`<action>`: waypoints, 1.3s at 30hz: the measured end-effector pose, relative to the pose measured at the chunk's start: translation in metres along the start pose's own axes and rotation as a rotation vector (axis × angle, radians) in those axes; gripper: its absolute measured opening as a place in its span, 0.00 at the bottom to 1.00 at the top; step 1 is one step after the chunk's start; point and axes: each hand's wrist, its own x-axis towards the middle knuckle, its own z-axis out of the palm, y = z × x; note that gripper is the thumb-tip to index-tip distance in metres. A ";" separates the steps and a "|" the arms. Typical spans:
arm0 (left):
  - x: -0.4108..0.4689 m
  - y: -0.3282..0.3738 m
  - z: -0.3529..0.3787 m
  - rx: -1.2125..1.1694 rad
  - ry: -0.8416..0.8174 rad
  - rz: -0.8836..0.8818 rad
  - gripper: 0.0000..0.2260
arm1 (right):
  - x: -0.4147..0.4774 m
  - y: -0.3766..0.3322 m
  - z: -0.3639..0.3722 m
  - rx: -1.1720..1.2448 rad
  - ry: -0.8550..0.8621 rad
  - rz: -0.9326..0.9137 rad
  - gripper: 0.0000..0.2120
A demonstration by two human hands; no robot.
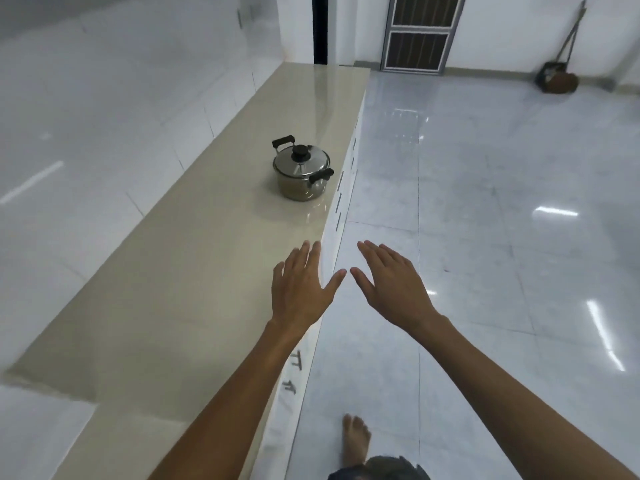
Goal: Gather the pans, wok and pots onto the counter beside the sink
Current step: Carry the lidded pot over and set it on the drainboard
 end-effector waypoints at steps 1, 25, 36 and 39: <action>0.023 0.004 0.003 -0.006 0.005 -0.025 0.38 | 0.027 0.012 -0.004 -0.005 -0.009 -0.018 0.29; 0.372 0.008 0.086 -0.720 0.095 -0.854 0.37 | 0.596 0.067 0.088 -0.003 -0.287 -0.595 0.27; 0.427 0.044 0.104 -0.893 0.466 -1.564 0.28 | 0.717 0.062 0.162 0.212 -0.498 -0.853 0.14; 0.443 0.059 0.105 -0.887 0.570 -1.674 0.26 | 0.730 0.063 0.166 0.277 -0.595 -0.884 0.12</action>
